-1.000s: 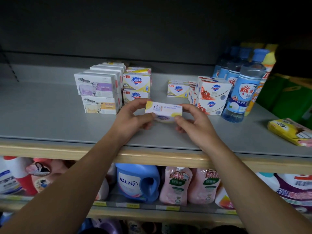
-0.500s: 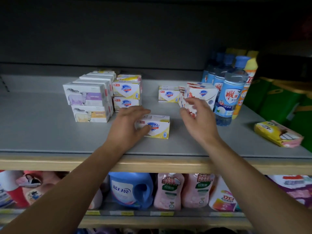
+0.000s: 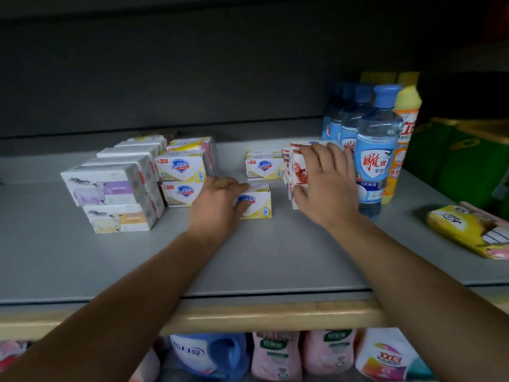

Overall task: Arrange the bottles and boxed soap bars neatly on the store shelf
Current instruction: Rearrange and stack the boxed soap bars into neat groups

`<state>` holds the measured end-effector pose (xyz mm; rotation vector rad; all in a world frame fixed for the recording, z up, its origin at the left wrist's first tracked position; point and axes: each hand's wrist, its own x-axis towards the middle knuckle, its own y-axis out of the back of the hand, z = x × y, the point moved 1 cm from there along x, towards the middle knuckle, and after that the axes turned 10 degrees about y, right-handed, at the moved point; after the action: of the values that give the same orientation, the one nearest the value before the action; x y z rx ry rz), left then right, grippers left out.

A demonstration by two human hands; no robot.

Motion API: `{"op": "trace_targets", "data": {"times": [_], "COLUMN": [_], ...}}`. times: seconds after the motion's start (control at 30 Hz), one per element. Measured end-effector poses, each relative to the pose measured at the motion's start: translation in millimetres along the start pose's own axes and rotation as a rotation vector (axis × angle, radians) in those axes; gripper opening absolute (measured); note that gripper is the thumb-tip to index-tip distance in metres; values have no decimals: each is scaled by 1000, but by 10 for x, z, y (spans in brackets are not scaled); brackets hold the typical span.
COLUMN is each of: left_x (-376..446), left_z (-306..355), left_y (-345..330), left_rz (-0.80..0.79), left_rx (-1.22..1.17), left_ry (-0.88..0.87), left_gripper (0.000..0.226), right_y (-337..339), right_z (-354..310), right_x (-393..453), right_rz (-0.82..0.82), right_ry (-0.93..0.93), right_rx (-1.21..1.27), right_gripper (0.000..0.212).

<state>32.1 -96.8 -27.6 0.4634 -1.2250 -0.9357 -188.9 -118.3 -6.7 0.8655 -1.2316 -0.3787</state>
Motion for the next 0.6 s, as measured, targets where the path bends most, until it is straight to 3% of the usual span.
{"op": "trace_targets", "data": {"times": [0.23, 0.6], "left_x": [529, 1016], "left_z": [82, 97], "left_y": [-509, -940], "left_rz": [5, 49], "left_rx": [35, 102], "left_ry": [58, 83], "left_gripper": [38, 39], "right_y": [-64, -93], "right_z": [8, 21], "right_x": [18, 46], "right_rz": [133, 186], "right_ry": [-31, -56], "right_rx": [113, 184], "right_gripper": [63, 61]}}
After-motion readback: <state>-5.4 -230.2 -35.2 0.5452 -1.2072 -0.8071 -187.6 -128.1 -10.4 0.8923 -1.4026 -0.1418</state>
